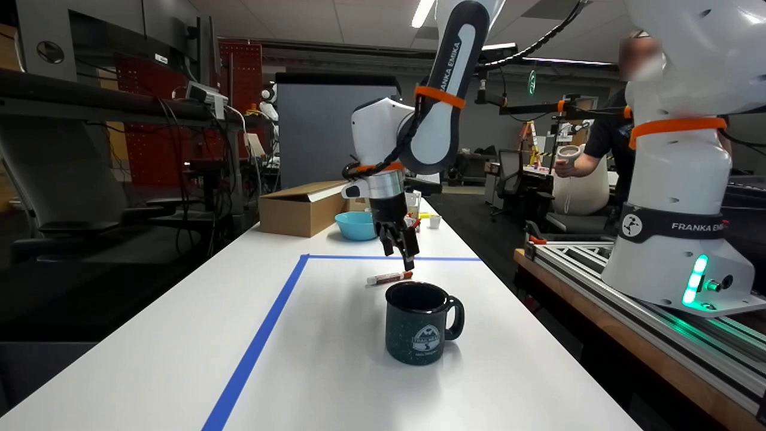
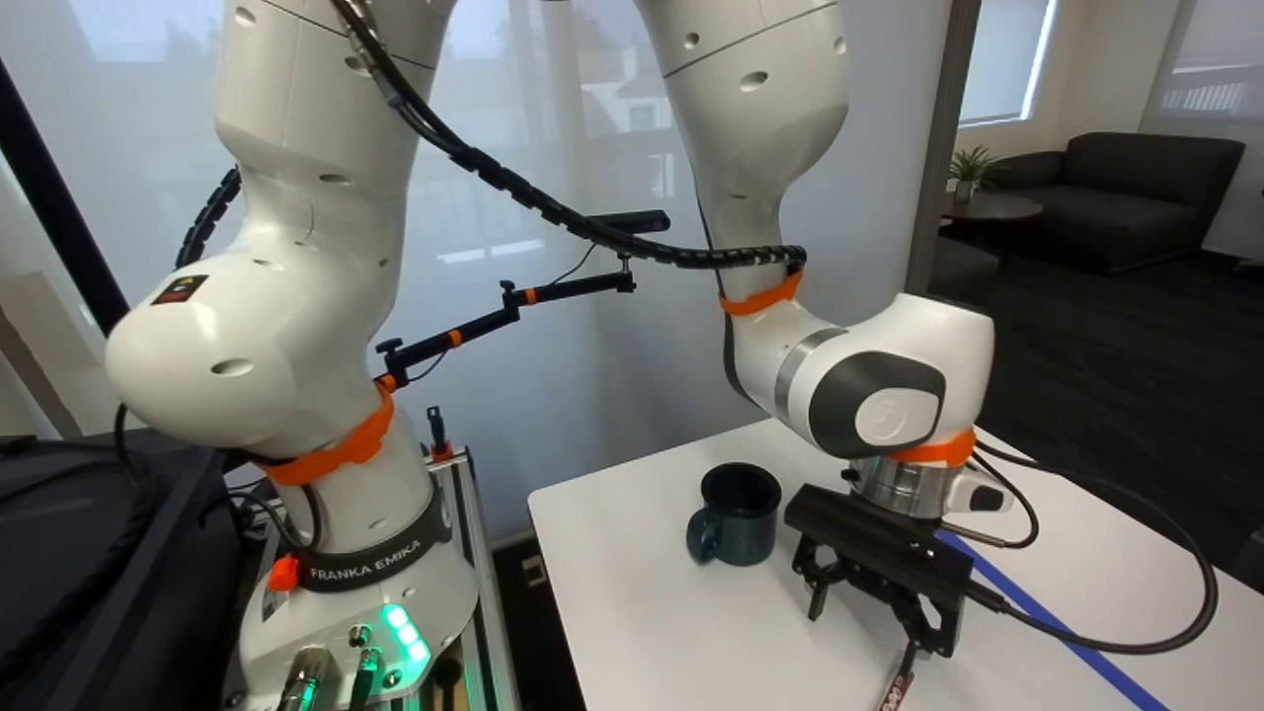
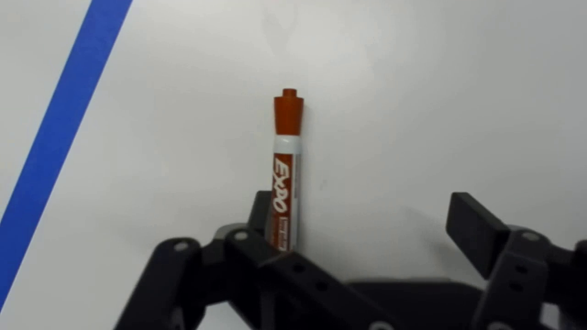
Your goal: Take the marker out of the mug.
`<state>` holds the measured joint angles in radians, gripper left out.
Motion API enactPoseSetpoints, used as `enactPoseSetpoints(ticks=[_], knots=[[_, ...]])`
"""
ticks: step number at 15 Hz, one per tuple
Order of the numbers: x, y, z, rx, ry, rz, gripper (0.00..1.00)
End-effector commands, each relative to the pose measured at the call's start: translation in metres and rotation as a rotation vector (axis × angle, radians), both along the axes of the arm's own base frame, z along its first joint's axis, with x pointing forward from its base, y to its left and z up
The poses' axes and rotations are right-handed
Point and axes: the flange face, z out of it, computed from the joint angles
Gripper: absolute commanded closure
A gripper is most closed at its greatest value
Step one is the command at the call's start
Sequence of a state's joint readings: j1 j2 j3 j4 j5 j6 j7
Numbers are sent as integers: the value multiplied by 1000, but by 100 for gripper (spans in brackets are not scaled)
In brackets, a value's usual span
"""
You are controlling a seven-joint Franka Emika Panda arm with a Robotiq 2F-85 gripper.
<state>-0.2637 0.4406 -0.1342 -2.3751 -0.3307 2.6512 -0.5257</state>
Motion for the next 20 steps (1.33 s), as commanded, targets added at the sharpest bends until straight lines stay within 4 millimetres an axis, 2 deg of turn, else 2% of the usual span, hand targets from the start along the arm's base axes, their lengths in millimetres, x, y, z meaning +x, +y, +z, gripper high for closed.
enactPoseSetpoints(ticks=[1, 6, 12, 13, 16, 20], knots=[[-23, 22, 52, -29, -10, -37, 0], [-53, 48, 115, -89, -57, -119, 1], [-100, 81, 172, -110, -130, -324, 0], [-73, 67, 152, -108, -92, -272, 0], [-91, 76, 168, -113, -122, -301, 0], [-93, 77, 169, -114, -129, -310, 0]])
